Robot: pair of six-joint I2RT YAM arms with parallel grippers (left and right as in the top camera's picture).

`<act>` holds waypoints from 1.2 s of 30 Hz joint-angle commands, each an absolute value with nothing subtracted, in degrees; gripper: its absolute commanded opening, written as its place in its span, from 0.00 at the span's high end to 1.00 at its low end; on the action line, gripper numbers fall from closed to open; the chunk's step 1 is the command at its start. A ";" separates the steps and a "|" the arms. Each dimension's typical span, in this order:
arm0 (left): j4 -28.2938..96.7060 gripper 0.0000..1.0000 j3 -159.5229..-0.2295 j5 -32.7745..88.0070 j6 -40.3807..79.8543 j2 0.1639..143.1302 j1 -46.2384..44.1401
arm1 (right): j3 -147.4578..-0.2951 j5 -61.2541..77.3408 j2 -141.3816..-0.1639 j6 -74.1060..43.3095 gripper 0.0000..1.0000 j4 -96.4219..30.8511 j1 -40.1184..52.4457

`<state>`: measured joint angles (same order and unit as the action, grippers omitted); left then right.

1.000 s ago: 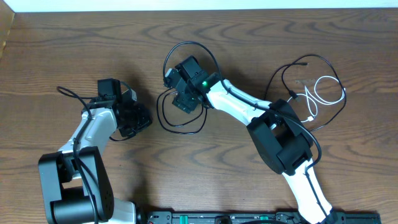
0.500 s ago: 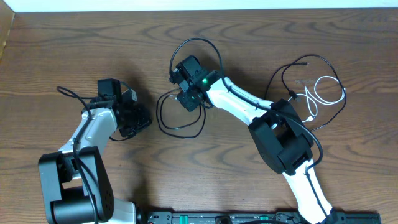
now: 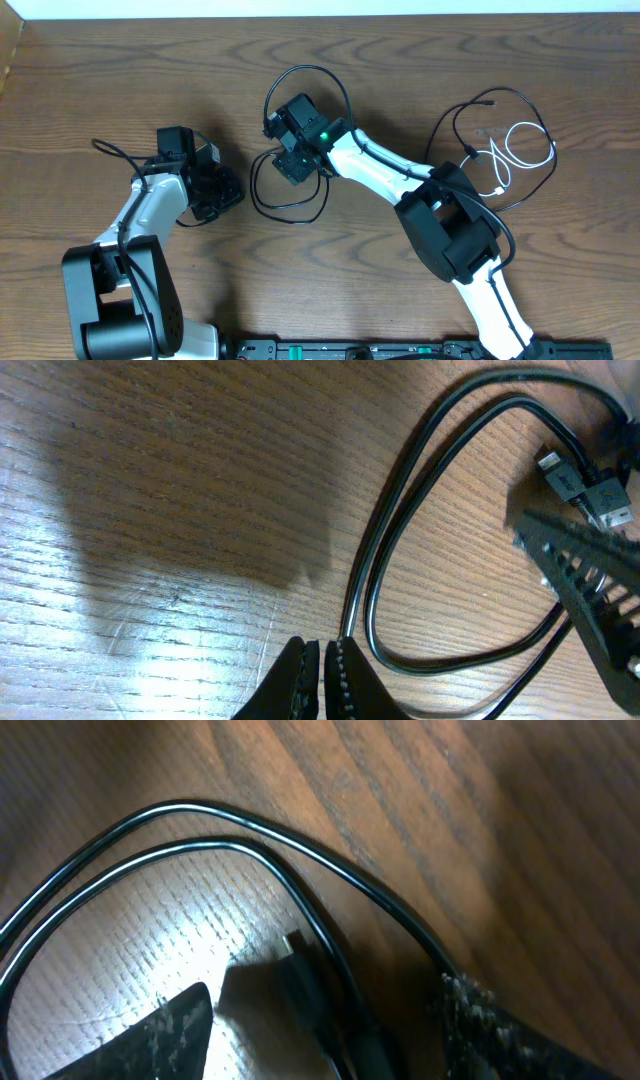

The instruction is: Untangle cables

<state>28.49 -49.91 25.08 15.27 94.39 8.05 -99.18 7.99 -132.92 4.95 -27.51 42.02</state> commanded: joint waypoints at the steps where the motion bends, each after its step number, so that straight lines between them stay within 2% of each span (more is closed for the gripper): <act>1: 28.82 0.91 -49.69 24.34 15.79 94.74 8.27 | -97.45 5.91 -136.40 6.09 0.32 -27.46 42.15; 3: 28.82 0.91 -49.69 24.36 15.79 94.74 8.27 | -97.45 5.93 -136.40 6.09 0.34 -27.83 42.15; 4: 28.82 0.91 -49.69 24.34 15.79 94.74 8.27 | -97.45 5.93 -136.40 6.09 0.39 -28.03 42.15; 7: 28.82 0.91 -49.69 24.34 15.79 94.74 8.27 | -97.45 5.96 -136.40 6.07 0.66 -28.71 42.15; 9: 28.82 0.91 -49.69 24.34 15.79 94.74 8.27 | -97.45 6.04 -136.40 6.04 0.78 -29.89 42.19; 10: 28.82 0.91 -49.69 24.36 15.79 94.74 8.27 | -97.45 6.17 -136.40 6.04 0.91 -30.65 42.22; 11: 28.84 0.91 -49.69 24.34 15.79 94.74 8.27 | -97.45 6.20 -136.40 6.04 0.99 -31.16 42.22; 16: 28.82 0.91 -49.69 24.36 15.79 94.74 8.27 | -97.86 6.17 -134.67 6.04 0.99 -31.97 41.74; 22: 28.84 0.91 -49.69 24.34 15.79 94.74 8.27 | -98.28 5.74 -125.80 7.86 0.99 -31.99 40.51; 30: 28.84 0.91 -49.69 24.34 15.79 94.74 8.27 | -98.28 -6.74 -112.53 7.84 0.99 -36.99 37.21; 36: 28.82 0.90 -49.69 24.34 15.77 94.74 8.27 | -98.26 -14.85 -107.53 7.81 0.99 -42.54 32.18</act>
